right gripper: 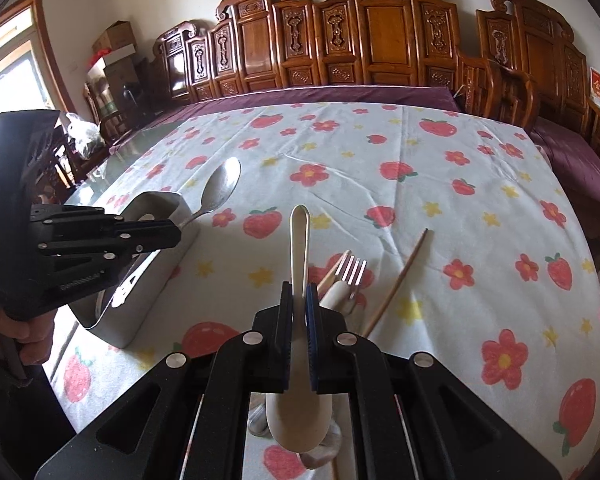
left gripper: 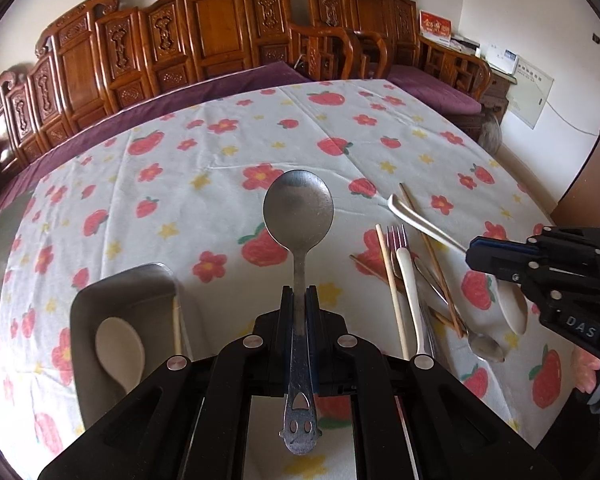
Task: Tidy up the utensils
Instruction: 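Carry the steel spoon with the left gripper down into the metal tray, then lower the white plastic spoon into the tray and open the right gripper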
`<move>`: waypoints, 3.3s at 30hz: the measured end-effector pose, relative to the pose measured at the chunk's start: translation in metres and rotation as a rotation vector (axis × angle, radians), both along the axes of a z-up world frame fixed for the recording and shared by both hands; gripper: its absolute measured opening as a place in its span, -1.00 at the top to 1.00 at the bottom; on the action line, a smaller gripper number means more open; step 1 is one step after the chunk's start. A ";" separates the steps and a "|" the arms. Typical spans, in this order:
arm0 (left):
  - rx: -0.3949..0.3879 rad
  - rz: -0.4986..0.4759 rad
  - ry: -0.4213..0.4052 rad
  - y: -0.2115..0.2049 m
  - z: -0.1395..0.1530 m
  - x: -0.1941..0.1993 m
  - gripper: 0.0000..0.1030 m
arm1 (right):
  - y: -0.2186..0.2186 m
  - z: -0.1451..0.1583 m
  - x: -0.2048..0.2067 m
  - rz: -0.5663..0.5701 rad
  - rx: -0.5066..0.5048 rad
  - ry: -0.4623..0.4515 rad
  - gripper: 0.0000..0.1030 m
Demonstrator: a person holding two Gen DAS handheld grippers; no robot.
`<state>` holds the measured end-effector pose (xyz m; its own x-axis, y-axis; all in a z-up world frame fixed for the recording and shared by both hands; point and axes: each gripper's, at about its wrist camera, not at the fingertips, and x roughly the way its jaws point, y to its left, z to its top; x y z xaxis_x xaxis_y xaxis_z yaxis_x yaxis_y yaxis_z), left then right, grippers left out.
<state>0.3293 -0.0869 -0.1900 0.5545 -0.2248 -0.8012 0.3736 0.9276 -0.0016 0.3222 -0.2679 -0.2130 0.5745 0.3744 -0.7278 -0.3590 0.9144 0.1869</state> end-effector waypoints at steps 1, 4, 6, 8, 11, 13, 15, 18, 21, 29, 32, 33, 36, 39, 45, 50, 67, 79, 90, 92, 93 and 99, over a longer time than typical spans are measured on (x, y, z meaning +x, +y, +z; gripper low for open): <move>-0.002 0.002 -0.005 0.004 0.003 -0.003 0.89 | 0.004 0.000 0.000 0.009 -0.002 0.000 0.85; -0.011 0.013 -0.018 0.017 0.010 -0.010 0.89 | 0.015 0.001 -0.002 0.032 -0.009 -0.002 0.85; -0.019 0.025 -0.024 0.027 0.012 -0.014 0.89 | 0.023 0.001 -0.004 0.049 -0.012 -0.004 0.85; -0.022 0.038 -0.030 0.036 0.014 -0.016 0.89 | 0.029 0.002 -0.006 0.061 -0.014 -0.007 0.85; -0.026 0.060 -0.038 0.050 0.016 -0.022 0.89 | 0.038 0.003 -0.009 0.081 -0.019 -0.009 0.85; -0.041 0.077 -0.031 0.060 0.015 -0.025 0.89 | 0.044 0.003 -0.011 0.098 -0.022 -0.009 0.85; -0.052 0.104 -0.028 0.072 0.014 -0.028 0.89 | 0.050 0.004 -0.013 0.113 -0.023 -0.011 0.85; -0.049 0.140 -0.014 0.087 0.007 -0.028 0.89 | 0.057 0.005 -0.016 0.128 -0.022 -0.013 0.85; -0.041 0.176 0.019 0.099 -0.007 -0.024 0.89 | 0.064 0.005 -0.019 0.141 -0.025 -0.015 0.85; 0.010 0.206 0.109 0.109 -0.045 -0.015 0.89 | 0.074 0.004 -0.021 0.156 -0.030 -0.012 0.85; 0.020 0.210 0.136 0.111 -0.053 -0.013 0.89 | 0.077 0.004 -0.021 0.161 -0.028 -0.009 0.85; 0.023 0.212 0.142 0.111 -0.054 -0.012 0.89 | 0.078 0.003 -0.021 0.162 -0.029 -0.008 0.85; 0.025 0.214 0.167 0.111 -0.059 -0.012 0.89 | 0.081 0.002 -0.021 0.165 -0.033 -0.003 0.85; 0.031 0.208 0.155 0.109 -0.057 -0.013 0.88 | 0.085 0.000 -0.020 0.167 -0.038 0.000 0.85; 0.004 0.227 0.101 0.119 -0.038 -0.017 0.87 | 0.099 -0.002 -0.022 0.172 -0.044 0.003 0.85; -0.043 0.240 0.025 0.135 -0.014 -0.025 0.86 | 0.119 0.003 -0.022 0.178 -0.040 0.001 0.85; -0.100 0.354 -0.112 0.205 0.031 -0.042 0.72 | 0.218 0.002 0.008 0.143 0.137 0.083 0.84; -0.106 0.352 -0.130 0.210 0.038 -0.046 0.72 | 0.232 -0.021 0.015 0.135 0.117 0.104 0.81; -0.085 0.264 -0.126 0.162 0.033 -0.043 0.54 | 0.123 0.016 -0.013 0.049 0.027 -0.025 0.81; -0.087 0.243 -0.122 0.151 0.032 -0.042 0.52 | 0.091 0.017 -0.018 0.002 -0.026 -0.045 0.82; -0.088 0.229 -0.121 0.143 0.031 -0.042 0.52 | 0.075 0.015 -0.019 -0.023 -0.047 -0.048 0.82; -0.085 0.154 -0.106 0.099 0.025 -0.044 0.49 | 0.004 -0.014 -0.009 -0.136 -0.137 -0.014 0.49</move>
<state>0.2853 0.0126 -0.1650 0.6678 -0.1953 -0.7183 0.2294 0.9720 -0.0510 0.3134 -0.2636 -0.2271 0.6232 0.1910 -0.7584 -0.2324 0.9711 0.0536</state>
